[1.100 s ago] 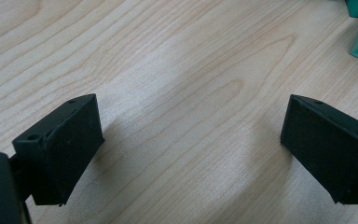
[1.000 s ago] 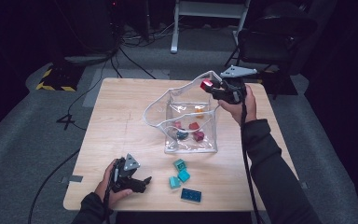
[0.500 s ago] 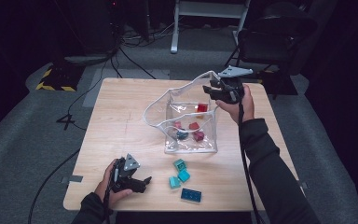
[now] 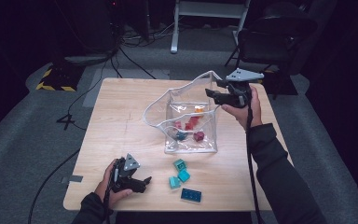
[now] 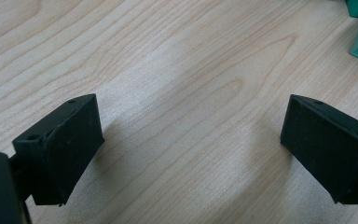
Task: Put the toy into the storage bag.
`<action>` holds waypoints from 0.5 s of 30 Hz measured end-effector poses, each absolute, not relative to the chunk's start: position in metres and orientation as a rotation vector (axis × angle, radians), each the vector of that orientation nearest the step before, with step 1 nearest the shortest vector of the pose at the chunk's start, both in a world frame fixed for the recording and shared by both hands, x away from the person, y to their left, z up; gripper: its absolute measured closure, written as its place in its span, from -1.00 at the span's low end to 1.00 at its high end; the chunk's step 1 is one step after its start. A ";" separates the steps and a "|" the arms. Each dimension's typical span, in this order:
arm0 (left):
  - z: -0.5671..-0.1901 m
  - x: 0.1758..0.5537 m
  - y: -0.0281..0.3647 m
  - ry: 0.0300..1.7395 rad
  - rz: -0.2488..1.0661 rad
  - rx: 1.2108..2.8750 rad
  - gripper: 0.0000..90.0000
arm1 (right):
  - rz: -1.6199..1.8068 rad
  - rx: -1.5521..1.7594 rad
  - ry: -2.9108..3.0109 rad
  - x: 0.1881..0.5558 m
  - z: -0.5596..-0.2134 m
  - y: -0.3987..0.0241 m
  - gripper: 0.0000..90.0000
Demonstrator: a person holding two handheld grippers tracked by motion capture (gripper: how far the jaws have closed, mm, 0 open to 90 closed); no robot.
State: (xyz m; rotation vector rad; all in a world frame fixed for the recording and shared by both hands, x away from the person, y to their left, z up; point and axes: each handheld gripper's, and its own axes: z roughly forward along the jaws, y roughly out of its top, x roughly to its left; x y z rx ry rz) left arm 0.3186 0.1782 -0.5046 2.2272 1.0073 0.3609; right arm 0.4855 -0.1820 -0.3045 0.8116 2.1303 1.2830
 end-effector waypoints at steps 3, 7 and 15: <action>-0.505 0.319 0.178 1.007 0.361 2.227 -0.87 | 1.289 0.785 2.160 0.478 -0.305 -0.186 -0.15; -0.505 0.319 0.178 1.009 0.362 2.226 -0.87 | 1.323 0.751 2.157 0.464 -0.303 -0.190 -0.22; -0.505 0.319 0.178 1.009 0.362 2.226 -0.87 | 1.375 0.667 2.164 0.431 -0.309 -0.195 -0.42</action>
